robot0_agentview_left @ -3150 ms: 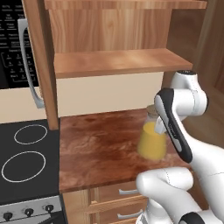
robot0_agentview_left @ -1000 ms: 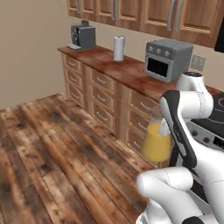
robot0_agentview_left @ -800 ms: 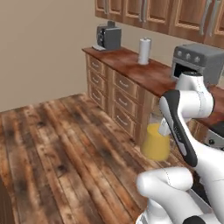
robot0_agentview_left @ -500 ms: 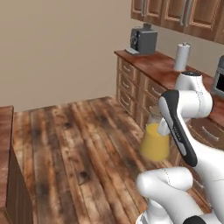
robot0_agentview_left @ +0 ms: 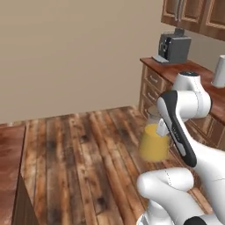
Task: There is a tray on the dining counter. Grab the cup, mug, and pitcher and place them on the tray. The pitcher may be placed next to the tray if it cannot fit the tray.
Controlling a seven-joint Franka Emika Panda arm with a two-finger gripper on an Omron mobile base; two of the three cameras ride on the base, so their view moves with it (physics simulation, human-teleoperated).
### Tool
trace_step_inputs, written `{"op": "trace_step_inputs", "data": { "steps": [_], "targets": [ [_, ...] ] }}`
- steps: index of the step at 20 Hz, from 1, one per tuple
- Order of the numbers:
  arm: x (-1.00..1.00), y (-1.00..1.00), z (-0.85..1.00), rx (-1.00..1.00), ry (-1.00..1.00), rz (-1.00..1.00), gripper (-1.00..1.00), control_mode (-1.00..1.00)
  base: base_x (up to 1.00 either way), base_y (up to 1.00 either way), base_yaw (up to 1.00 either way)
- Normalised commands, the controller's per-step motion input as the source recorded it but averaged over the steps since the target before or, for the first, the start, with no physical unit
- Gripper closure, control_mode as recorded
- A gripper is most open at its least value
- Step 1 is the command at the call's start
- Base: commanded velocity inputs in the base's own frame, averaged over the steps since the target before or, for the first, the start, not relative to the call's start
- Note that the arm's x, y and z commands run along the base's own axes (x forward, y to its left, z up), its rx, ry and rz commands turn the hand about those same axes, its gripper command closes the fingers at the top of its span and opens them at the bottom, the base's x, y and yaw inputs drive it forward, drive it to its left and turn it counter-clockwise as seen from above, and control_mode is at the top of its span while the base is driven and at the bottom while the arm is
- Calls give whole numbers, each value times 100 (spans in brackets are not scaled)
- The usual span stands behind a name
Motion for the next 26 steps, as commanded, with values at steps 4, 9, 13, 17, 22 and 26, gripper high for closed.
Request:
{"op": "trace_step_inputs", "data": {
  "steps": [4, 9, 13, 17, 22, 26],
  "targets": [
    [0, 0, 0, 0, 0, 0, 100, 100, 100, 0, 7],
    [0, 0, 0, 0, 0, 0, 100, 100, 100, -1, 7],
    [0, 0, 0, 0, 0, 0, 100, 100, 100, -22, 5],
    [0, 0, 0, 0, 0, 0, 100, 100, 100, -27, 5],
    [0, 0, 0, 0, 0, 0, 100, 100, 100, -30, 9],
    [0, 0, 0, 0, 0, 0, 100, 100, 100, -25, 15]
  ]
}}
